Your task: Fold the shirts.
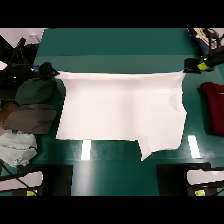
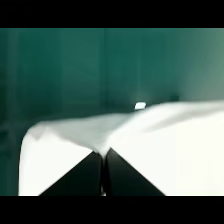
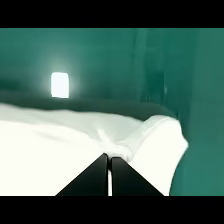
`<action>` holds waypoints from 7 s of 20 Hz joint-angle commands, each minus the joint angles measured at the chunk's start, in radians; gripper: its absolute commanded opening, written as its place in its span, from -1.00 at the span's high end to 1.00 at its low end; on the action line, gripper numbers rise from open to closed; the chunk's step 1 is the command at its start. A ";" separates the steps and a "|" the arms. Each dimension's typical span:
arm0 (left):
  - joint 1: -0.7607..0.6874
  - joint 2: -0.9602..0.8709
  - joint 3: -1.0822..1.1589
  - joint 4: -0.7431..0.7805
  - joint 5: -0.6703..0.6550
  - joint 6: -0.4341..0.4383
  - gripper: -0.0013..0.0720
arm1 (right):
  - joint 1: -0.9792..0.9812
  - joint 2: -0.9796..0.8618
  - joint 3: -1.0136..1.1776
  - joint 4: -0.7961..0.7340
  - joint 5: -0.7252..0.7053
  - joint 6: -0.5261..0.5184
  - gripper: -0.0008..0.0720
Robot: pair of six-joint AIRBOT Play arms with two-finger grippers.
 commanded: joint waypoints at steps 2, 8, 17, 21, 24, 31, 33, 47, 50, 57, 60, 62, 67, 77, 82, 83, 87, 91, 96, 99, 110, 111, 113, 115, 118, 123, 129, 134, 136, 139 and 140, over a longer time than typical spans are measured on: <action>0.001 -0.116 0.034 -0.170 0.249 0.138 0.90 | 0.016 -0.078 -0.012 0.003 -0.295 0.041 0.94; -0.001 -0.129 0.085 -0.105 0.227 0.231 0.90 | 0.017 -0.075 -0.012 -0.001 -0.349 0.036 0.94; -0.001 -0.145 0.046 0.294 -0.134 0.174 0.90 | 0.053 0.048 -0.335 -0.138 -0.208 0.001 0.94; -0.001 -0.158 -0.008 0.293 -0.138 0.173 0.90 | 0.065 0.090 -0.475 -0.119 -0.251 0.005 0.93; -0.001 -0.158 -0.013 0.293 -0.186 0.150 0.89 | 0.064 0.099 -0.513 -0.073 -0.242 0.013 0.91; 0.001 -0.127 0.027 0.340 -0.456 0.018 -0.38 | 0.008 0.191 -0.460 0.041 -0.008 -0.027 -0.12; 0.001 -0.060 -0.002 0.352 -0.509 0.009 -0.38 | -0.020 0.271 -0.485 0.076 0.044 -0.061 -0.12; 0.001 0.316 -0.584 0.533 -0.302 -0.166 -0.39 | -0.051 0.533 -0.722 0.158 -0.006 -0.091 -0.12; 0.001 0.316 -0.604 0.530 -0.278 -0.166 -0.39 | -0.051 0.533 -0.722 0.193 -0.008 -0.098 -0.11; 0.001 0.314 -0.640 0.465 -0.259 -0.163 -0.38 | -0.051 0.533 -0.722 0.195 -0.008 -0.098 -0.12; 0.001 0.314 -0.640 0.438 -0.268 -0.162 0.87 | -0.052 0.533 -0.722 0.185 0.020 -0.098 -0.12; 0.001 0.315 -0.635 0.407 -0.272 -0.155 0.90 | -0.052 0.533 -0.723 0.182 0.064 -0.098 -0.12; 0.001 0.366 -0.571 0.404 -0.334 -0.129 0.90 | -0.070 0.539 -0.814 0.030 0.226 -0.078 -0.12; 0.001 0.396 -0.558 0.381 -0.333 -0.128 0.90 | -0.185 0.646 -1.183 0.197 0.086 -0.097 -0.12; 0.001 0.396 -0.559 0.381 -0.334 -0.127 0.90 | -0.102 0.572 -1.164 0.192 0.056 -0.097 0.13; 0.001 0.396 -0.558 0.381 -0.334 -0.127 0.90 | -0.089 0.560 -1.151 0.192 0.071 -0.097 0.36; 0.001 0.398 -0.556 0.385 -0.389 -0.100 0.90 | -0.048 0.607 -1.088 0.166 0.141 -0.098 0.93; 0.001 0.499 -0.557 0.386 -0.474 -0.103 0.90 | -0.081 0.768 -0.977 0.022 0.348 -0.092 0.94; 0.001 0.655 -0.556 0.232 -0.730 -0.190 0.90 | -0.178 0.938 -0.863 -0.023 0.511 -0.090 0.94; 0.001 0.665 -0.556 0.230 -0.652 -0.188 0.90 | -0.140 0.924 -0.797 -0.016 0.463 -0.089 0.94; 0.001 0.520 -0.544 0.199 -0.056 -0.216 0.90 | -0.010 0.397 -0.450 -0.019 0.241 -0.089 0.94; 0.001 0.501 -0.529 0.195 -0.037 -0.216 0.90 | -0.010 0.354 -0.417 -0.019 0.235 -0.089 0.94; 0.001 0.451 -0.496 0.193 -0.018 -0.216 0.90 | -0.010 0.274 -0.352 -0.018 0.224 -0.089 0.94; 0.001 0.380 -0.457 0.188 0.002 -0.215 0.90 | -0.010 0.199 -0.287 -0.015 0.208 -0.082 0.94; 0.001 0.260 -0.387 0.168 0.022 -0.215 0.90 | -0.010 0.105 -0.215 -0.014 0.186 -0.082 0.93; 0.001 0.088 -0.282 0.138 0.040 -0.218 -0.54 | -0.010 0.004 -0.178 0.168 -0.041 -0.083 0.89; 0.001 0.077 -0.183 0.113 -0.076 -0.235 -0.82 | -0.084 0.001 -0.180 0.319 -0.021 -0.124 -0.55; -0.002 0.077 -0.174 0.114 -0.235 -0.174 0.68 | -0.241 -0.001 -0.180 0.317 0.257 -0.216 -0.55; -0.020 0.077 -0.174 0.113 -0.259 -0.155 0.88 | -0.301 0.000 -0.192 0.319 0.264 -0.217 -0.57; -0.090 0.077 -0.174 0.114 -0.266 -0.154 0.90 | -0.368 -0.006 -0.302 0.319 0.241 -0.248 -0.87; -0.121 0.077 -0.174 0.114 -0.264 -0.155 0.90 | -0.385 -0.019 -0.343 0.324 0.218 -0.259 -0.87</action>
